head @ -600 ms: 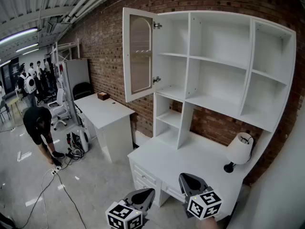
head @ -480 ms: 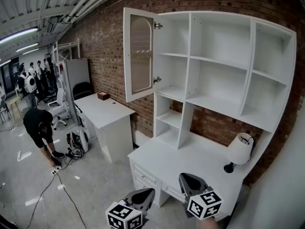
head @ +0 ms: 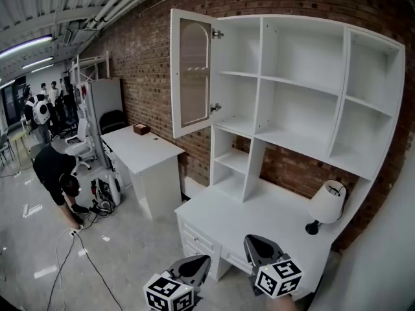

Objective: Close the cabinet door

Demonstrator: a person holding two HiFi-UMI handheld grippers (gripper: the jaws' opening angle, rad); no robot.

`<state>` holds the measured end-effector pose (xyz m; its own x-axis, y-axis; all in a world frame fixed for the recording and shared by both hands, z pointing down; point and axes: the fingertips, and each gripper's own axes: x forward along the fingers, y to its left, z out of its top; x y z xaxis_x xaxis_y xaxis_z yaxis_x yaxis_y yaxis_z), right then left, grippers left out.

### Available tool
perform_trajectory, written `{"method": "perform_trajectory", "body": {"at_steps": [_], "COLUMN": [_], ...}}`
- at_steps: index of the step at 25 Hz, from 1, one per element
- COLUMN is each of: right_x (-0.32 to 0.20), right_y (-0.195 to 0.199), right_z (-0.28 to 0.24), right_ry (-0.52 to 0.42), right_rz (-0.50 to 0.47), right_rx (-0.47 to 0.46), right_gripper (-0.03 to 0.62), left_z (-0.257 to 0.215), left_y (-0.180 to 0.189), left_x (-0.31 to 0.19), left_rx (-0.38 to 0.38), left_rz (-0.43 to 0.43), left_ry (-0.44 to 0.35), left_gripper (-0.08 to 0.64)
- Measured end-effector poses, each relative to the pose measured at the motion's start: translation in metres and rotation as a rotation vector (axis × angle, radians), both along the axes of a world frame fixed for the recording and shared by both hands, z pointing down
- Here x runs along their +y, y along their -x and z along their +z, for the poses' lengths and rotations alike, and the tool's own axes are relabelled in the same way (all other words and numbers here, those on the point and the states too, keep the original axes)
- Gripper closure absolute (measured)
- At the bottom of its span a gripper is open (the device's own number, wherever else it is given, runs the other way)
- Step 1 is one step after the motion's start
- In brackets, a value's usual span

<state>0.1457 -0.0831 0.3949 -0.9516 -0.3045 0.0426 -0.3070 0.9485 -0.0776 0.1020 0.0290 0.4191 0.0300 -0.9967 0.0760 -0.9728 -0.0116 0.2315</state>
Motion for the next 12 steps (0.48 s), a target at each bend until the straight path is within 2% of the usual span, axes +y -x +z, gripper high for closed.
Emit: {"method": "perform_trajectory", "body": {"at_steps": [12], "right_x": [-0.003], "right_y": [0.011], "right_z": [0.001], "right_ry": [0.021], "right_rz": [0.009], "right_rx": [-0.008], "right_gripper": [0.565], "left_z": [0.001], "left_y": [0.021], "left_x": [0.007], "left_rx": [0.002], "left_rz": [-0.028], "left_ry": [-0.002], "left_gripper": [0.552]}}
